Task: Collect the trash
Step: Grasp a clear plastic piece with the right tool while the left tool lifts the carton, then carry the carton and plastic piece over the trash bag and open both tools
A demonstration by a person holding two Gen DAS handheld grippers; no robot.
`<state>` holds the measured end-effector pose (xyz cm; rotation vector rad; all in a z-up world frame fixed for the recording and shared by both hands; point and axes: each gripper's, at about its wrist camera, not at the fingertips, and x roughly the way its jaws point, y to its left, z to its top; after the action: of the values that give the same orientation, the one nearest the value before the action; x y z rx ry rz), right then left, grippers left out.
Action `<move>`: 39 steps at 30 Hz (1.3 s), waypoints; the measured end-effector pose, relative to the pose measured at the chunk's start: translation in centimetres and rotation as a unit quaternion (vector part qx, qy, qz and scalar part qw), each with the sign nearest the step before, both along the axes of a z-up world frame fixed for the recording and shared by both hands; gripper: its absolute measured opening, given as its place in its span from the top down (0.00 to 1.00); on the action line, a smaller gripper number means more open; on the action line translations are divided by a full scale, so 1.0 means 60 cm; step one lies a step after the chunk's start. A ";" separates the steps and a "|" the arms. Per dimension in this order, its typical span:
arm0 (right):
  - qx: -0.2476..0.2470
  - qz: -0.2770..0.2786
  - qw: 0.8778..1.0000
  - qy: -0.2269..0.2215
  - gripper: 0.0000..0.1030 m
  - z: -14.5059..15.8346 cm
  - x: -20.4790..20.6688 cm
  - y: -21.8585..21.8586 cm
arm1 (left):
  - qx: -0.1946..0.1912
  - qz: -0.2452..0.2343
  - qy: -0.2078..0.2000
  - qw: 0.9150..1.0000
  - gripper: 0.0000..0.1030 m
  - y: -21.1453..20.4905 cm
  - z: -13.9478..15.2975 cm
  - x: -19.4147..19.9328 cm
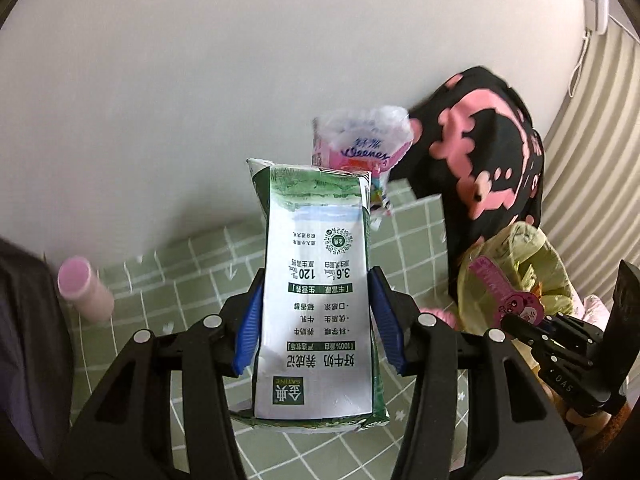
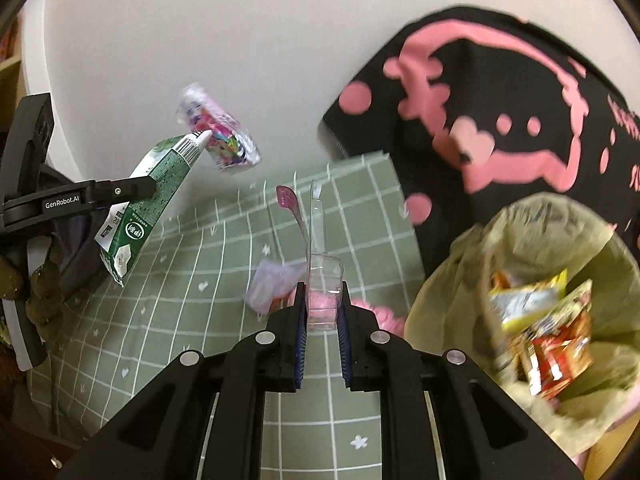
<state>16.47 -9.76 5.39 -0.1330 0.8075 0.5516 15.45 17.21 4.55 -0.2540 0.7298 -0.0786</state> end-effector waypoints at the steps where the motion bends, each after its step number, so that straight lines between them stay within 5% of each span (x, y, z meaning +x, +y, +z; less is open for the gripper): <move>1: -0.002 -0.002 1.000 -0.005 0.86 0.006 0.001 -0.002 | 0.004 -0.001 -0.006 1.000 0.54 -0.004 0.008 0.002; 20: -0.013 -0.121 0.990 -0.072 0.86 0.087 0.058 -0.189 | 0.003 -0.074 -0.061 0.995 0.54 -0.132 0.082 0.072; 31: -0.020 -0.195 0.977 -0.086 0.86 0.098 0.054 -0.321 | -0.061 -0.140 -0.110 0.982 0.54 -0.288 0.109 0.116; 39: -0.027 -0.261 0.961 -0.087 0.86 0.102 0.045 -0.434 | -0.049 -0.245 -0.044 0.967 0.54 -0.485 0.047 0.145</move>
<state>19.18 -35.77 11.48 -0.0137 0.6505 0.0182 24.13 -11.92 7.38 -0.1581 0.6870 -0.5954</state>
